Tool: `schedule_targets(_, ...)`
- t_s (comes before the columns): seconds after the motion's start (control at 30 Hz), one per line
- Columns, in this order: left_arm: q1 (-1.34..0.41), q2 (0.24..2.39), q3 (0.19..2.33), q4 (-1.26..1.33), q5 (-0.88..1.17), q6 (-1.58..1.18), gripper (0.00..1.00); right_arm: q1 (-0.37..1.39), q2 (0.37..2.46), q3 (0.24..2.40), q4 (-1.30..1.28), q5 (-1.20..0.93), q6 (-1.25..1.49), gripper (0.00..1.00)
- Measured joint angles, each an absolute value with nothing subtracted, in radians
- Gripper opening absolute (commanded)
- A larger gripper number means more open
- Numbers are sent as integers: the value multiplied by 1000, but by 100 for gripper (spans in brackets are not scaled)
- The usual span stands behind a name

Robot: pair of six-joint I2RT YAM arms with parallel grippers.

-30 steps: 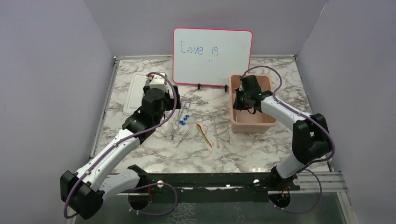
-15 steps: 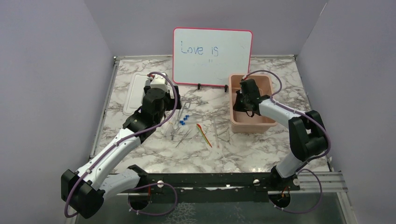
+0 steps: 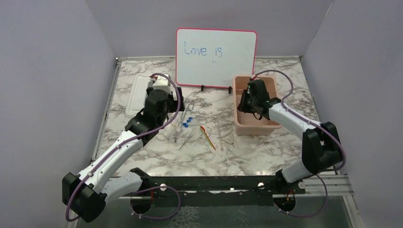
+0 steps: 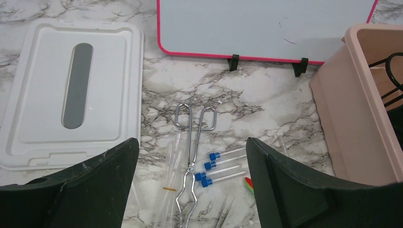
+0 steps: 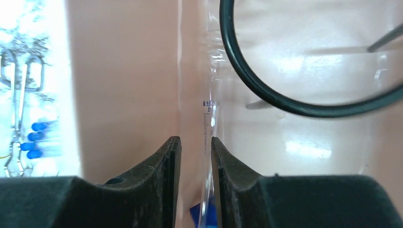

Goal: Organize the chemistry lab equipment

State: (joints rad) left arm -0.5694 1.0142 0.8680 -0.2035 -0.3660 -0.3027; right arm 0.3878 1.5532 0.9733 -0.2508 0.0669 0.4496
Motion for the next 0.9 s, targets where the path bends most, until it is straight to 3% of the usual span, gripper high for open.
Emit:
schedule_targets(0.27,-569,1014,868,-204,-364,-303,85,429,1391,1053,-379,144,452,36)
schedule_targets(0.47,-569,1003,867,-203,-364,-303,85,623,1375,1206,-452,254,453,37)
schedule_targets(0.63,-569,993,858,-201,-364,-303,85,768,1441,1284,-474,330,456,38)
schedule_targets(0.9,-569,986,849,-197,-364,-303,86,839,1699,1287,-514,355,485,38)
